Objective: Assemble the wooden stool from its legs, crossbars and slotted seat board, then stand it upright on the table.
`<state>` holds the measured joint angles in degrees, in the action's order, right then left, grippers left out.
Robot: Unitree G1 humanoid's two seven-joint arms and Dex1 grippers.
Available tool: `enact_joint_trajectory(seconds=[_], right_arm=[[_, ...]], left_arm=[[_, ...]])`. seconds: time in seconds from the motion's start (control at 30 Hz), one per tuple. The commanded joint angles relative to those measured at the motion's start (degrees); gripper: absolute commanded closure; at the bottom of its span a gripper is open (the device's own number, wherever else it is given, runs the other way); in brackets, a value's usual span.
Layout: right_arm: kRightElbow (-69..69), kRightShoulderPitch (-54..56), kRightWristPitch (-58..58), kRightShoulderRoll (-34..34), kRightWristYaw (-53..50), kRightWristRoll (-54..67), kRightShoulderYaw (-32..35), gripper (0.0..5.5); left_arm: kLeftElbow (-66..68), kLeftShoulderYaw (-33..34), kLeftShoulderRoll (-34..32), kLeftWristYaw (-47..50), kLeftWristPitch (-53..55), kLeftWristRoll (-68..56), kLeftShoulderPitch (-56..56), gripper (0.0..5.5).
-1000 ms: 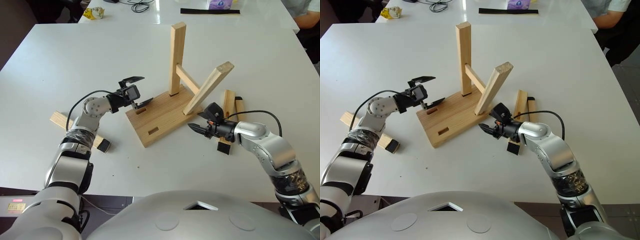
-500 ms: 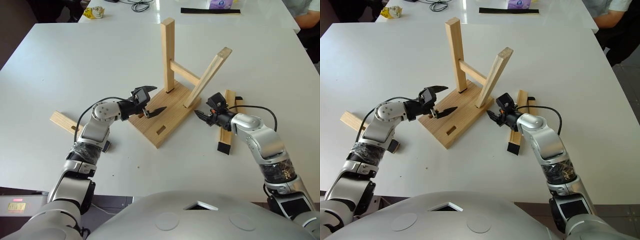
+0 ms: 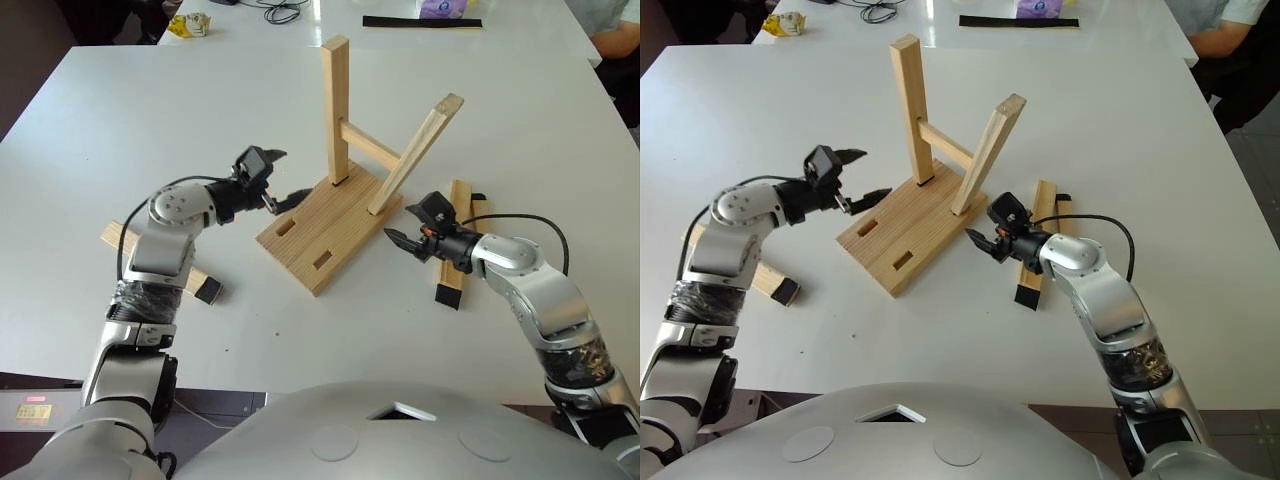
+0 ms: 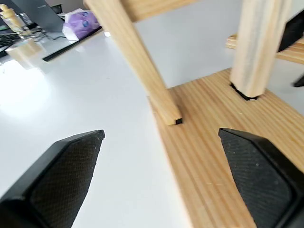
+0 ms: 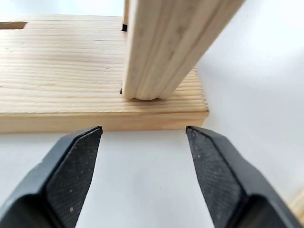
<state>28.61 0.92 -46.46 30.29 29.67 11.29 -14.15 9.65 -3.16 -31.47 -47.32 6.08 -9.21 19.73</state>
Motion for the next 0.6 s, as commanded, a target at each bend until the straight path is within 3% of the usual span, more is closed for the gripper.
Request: enact_joint_trajectory(seconds=[0.03,0.3,0.47,0.6], right_arm=[[5.84,-2.25,-2.49,2.28,1.79,1.76,-0.38,2.21],[8.51,-2.25,-4.04,2.93,2.96,2.61,-1.95,2.21],[6.45,-2.93,-3.17,3.49,3.09,1.61,-2.93,2.21],[2.96,-2.92,-1.44,4.03,2.39,0.08,-2.47,2.21]], left_arm=[[10.06,-1.02,-2.69,1.71,-11.98,6.73,2.40,1.03],[25.37,-8.65,-5.08,2.58,-39.26,18.66,-2.03,1.03],[26.43,-9.25,-4.80,1.33,-41.77,17.44,-3.02,1.03],[18.99,-9.84,-2.90,-0.98,-37.58,13.54,-5.18,1.03]])
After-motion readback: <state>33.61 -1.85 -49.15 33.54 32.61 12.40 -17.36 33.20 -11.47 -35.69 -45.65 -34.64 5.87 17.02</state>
